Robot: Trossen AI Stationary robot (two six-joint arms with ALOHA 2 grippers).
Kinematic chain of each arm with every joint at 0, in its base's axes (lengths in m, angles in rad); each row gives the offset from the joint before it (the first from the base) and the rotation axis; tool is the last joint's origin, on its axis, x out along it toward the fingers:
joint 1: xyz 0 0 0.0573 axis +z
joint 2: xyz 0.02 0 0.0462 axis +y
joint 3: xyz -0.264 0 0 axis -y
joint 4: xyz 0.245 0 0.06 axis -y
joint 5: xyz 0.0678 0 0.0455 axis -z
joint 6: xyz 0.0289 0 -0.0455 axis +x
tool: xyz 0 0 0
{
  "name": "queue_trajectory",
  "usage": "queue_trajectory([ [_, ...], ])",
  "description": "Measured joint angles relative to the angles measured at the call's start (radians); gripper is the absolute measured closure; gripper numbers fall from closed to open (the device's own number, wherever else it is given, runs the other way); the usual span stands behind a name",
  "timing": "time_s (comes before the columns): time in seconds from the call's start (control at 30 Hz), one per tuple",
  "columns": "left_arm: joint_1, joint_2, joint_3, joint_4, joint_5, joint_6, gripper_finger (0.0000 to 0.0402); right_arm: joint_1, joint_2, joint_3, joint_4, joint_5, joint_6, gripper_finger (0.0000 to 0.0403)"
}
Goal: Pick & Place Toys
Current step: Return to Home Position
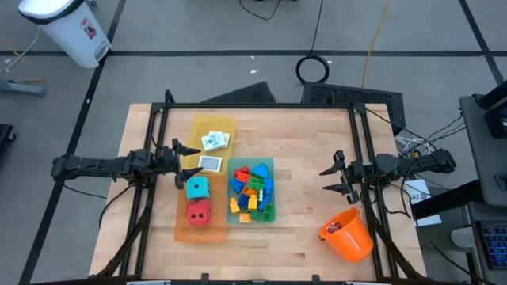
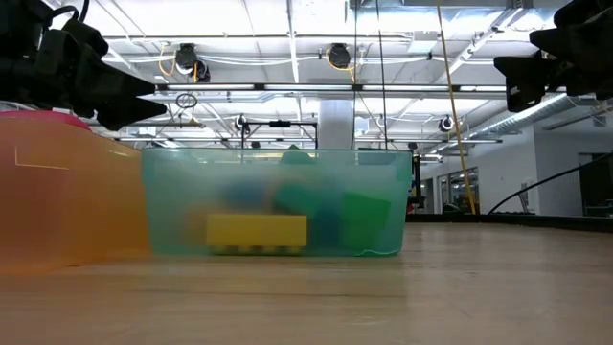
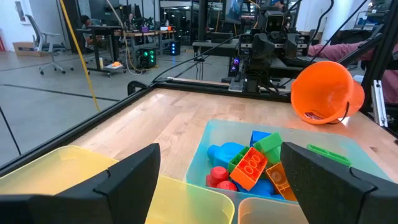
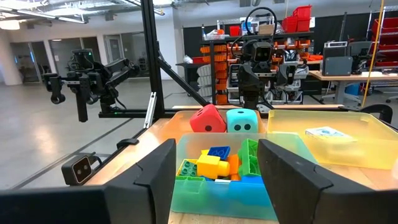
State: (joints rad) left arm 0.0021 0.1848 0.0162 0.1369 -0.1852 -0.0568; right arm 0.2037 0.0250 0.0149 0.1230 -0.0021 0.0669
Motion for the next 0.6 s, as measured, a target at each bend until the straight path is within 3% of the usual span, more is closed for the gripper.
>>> queue_trajectory([
  [0.6, 0.000, 0.000, 0.000, 0.000, 0.000, 0.000, 0.0064, 0.000, 0.000, 0.000, 0.000, 0.000, 0.000, 0.0213],
])
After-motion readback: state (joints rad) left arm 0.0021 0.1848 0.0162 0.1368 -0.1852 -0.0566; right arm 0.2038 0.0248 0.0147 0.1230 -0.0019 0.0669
